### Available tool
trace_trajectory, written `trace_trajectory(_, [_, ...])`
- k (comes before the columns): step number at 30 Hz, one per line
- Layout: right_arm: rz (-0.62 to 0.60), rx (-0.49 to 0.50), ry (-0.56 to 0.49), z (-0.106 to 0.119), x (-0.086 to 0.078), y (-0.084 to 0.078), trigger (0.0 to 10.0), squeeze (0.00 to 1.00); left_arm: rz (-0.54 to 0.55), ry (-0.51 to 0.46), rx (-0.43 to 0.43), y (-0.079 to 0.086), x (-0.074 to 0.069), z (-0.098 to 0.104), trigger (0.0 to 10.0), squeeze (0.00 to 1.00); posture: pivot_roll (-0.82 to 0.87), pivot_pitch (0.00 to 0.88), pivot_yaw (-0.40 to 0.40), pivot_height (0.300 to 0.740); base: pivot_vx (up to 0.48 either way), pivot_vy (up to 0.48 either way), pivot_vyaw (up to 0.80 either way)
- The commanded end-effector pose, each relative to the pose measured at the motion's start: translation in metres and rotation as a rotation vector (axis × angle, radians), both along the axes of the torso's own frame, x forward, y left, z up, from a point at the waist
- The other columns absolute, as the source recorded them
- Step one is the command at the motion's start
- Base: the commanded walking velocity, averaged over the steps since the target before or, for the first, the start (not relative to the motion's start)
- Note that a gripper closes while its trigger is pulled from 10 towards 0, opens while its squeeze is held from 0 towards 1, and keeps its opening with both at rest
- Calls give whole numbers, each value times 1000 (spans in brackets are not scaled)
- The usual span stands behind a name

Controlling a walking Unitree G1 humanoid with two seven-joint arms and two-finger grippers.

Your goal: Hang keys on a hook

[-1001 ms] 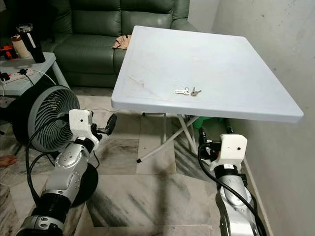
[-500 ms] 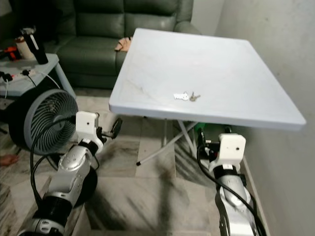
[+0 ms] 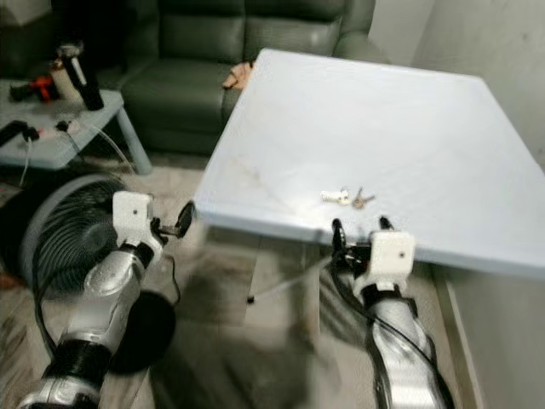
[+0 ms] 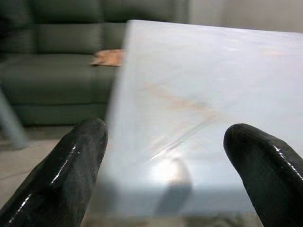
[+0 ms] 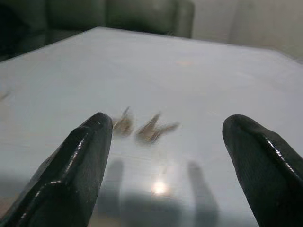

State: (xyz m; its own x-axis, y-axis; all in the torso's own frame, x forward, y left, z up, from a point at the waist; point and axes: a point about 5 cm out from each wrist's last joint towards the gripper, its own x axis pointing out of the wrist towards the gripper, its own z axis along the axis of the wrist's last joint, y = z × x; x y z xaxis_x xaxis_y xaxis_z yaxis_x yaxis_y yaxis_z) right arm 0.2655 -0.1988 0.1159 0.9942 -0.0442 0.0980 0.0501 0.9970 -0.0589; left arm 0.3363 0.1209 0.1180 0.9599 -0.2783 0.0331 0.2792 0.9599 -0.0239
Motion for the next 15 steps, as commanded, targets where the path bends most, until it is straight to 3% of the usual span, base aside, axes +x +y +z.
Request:
trace_trajectory(1, [19, 7, -31, 7, 2, 6, 10000, 0, 33, -6, 19, 14, 1, 3, 10000, 0, 34, 89, -39, 740, 446, 0, 0])
trace_trajectory(5, [18, 4, -31, 7, 3, 5, 10000, 0, 27, -12, 17, 13, 1, 5, 10000, 0, 34, 90, -40, 740, 354, 0, 0])
trace_trajectory(15, [47, -19, -13, 6, 2, 7, 10000, 0, 12, -59, -22, 6, -5, 8, 10000, 0, 32, 92, -43, 740, 0, 0, 0])
